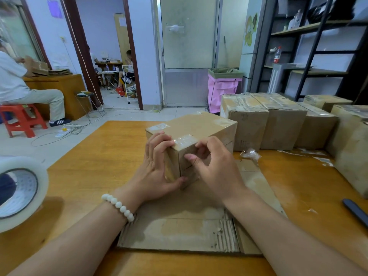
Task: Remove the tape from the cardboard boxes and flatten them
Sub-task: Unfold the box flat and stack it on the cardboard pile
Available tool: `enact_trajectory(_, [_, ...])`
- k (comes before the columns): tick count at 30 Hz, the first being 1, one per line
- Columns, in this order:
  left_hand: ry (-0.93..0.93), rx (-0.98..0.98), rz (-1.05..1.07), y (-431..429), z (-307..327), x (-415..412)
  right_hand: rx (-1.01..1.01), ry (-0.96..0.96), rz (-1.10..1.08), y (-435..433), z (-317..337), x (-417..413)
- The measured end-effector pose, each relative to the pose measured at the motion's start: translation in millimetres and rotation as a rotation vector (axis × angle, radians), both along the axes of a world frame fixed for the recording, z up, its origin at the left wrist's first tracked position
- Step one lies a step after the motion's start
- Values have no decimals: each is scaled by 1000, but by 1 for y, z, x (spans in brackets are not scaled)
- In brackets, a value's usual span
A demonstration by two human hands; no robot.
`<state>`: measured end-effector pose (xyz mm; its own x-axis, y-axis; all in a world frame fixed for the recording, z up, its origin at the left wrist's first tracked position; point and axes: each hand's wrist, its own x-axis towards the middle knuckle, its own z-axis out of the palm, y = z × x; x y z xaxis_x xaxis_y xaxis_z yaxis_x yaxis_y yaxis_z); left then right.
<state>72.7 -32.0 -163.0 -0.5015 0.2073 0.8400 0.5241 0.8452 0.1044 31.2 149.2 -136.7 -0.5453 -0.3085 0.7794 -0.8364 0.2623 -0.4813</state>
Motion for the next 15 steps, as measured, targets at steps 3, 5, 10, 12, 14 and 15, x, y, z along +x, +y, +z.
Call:
enact_trajectory(3, [-3,-15,1,1,1,0,61,214,-86,-2,-1,-2])
enact_trajectory(5, [-4,-18,-1,1,1,0,85,262,-89,-4,0,-1])
enact_trajectory(10, [5,-20,2,3,3,1,90,179,-38,-3,2,-4])
enact_trajectory(12, [8,-21,7,6,3,1,83,142,-13,-2,2,-4])
enact_trajectory(14, [9,-20,6,7,3,1,74,112,11,-2,2,-4])
enact_trajectory(15, [10,-20,5,6,3,2,68,97,24,-1,3,-4])
